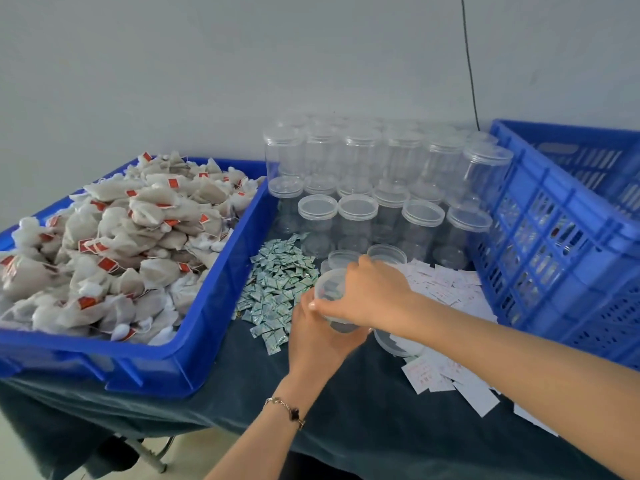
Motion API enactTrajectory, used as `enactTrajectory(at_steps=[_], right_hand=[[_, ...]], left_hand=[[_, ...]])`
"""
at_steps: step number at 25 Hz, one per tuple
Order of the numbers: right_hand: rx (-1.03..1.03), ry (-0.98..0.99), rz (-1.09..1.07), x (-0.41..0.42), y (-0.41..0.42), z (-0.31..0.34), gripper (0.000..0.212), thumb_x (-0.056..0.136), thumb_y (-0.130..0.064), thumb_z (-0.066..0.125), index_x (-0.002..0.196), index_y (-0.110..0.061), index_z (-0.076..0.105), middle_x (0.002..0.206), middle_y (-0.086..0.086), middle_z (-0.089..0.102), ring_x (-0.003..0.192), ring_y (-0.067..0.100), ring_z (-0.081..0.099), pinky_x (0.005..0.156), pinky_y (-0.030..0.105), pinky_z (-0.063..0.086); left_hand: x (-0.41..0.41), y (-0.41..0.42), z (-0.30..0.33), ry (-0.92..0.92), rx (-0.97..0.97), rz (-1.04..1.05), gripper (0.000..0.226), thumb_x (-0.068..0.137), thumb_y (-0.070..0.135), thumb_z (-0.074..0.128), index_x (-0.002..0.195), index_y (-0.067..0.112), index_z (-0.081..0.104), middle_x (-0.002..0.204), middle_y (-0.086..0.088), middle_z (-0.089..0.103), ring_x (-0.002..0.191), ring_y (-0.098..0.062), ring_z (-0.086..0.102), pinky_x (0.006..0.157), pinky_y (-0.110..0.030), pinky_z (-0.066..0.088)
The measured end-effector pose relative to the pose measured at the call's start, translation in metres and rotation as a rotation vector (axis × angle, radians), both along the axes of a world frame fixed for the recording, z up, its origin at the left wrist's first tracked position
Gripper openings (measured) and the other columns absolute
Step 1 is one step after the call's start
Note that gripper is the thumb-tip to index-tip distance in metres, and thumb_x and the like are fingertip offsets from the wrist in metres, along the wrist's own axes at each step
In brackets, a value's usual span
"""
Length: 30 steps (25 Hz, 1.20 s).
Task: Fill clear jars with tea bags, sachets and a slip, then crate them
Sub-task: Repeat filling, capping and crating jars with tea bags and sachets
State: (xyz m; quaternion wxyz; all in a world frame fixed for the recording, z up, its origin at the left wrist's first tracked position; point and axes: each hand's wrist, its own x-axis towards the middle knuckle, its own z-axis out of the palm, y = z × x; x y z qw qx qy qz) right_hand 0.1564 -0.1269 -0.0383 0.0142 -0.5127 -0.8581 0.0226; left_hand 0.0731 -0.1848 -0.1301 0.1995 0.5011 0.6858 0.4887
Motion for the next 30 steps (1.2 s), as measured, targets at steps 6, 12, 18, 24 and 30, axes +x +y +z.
enactTrajectory(at_steps=[6,12,18,24,30], right_hand=[[-0.065,0.108,0.013,-0.008,0.005,-0.003,0.08,0.06,-0.078,0.054,0.11,-0.015,0.054,0.114,0.003,0.048,0.106,0.024,0.049,0.068,0.03,0.031],[-0.073,0.111,0.078,-0.005,0.01,-0.005,0.077,0.059,-0.075,0.056,0.107,-0.015,0.054,0.103,-0.001,0.041,0.106,0.022,0.045,0.069,0.033,0.036],[-0.116,0.084,0.183,0.001,0.017,0.003,0.062,0.061,-0.072,0.062,0.09,-0.02,0.045,0.086,-0.006,0.036,0.09,0.018,0.043,0.068,0.033,0.038],[-0.277,-0.22,0.504,0.002,0.019,0.028,0.078,0.067,-0.031,0.076,0.136,-0.031,0.04,0.132,-0.002,0.034,0.123,0.021,0.029,0.097,0.038,0.04],[-0.161,-0.23,0.316,-0.019,-0.003,0.038,0.075,0.081,-0.072,0.044,0.143,-0.031,0.033,0.146,0.007,0.035,0.132,0.031,0.033,0.098,0.047,0.037]], left_hand=[[-0.002,0.006,-0.012,0.087,-0.147,0.132,0.091,0.046,0.074,0.064,0.116,0.024,0.034,0.103,0.007,0.06,0.094,-0.019,0.063,0.074,-0.031,0.048],[0.003,0.01,-0.022,0.169,-0.054,0.24,0.096,0.047,0.069,0.07,0.119,0.013,0.04,0.11,-0.004,0.061,0.101,-0.027,0.061,0.074,-0.034,0.045],[0.01,0.013,-0.021,0.195,-0.05,0.312,0.095,0.049,0.064,0.076,0.119,0.007,0.046,0.11,-0.007,0.059,0.102,-0.027,0.059,0.07,-0.027,0.036],[-0.004,0.009,-0.023,0.196,-0.014,0.178,0.095,0.049,0.054,0.085,0.119,0.003,0.047,0.11,-0.009,0.06,0.1,-0.03,0.06,0.073,-0.031,0.042],[-0.009,0.004,-0.018,0.126,0.025,0.116,0.083,0.049,0.073,0.066,0.114,0.025,0.046,0.102,0.008,0.053,0.095,-0.02,0.061,0.071,-0.037,0.054]])
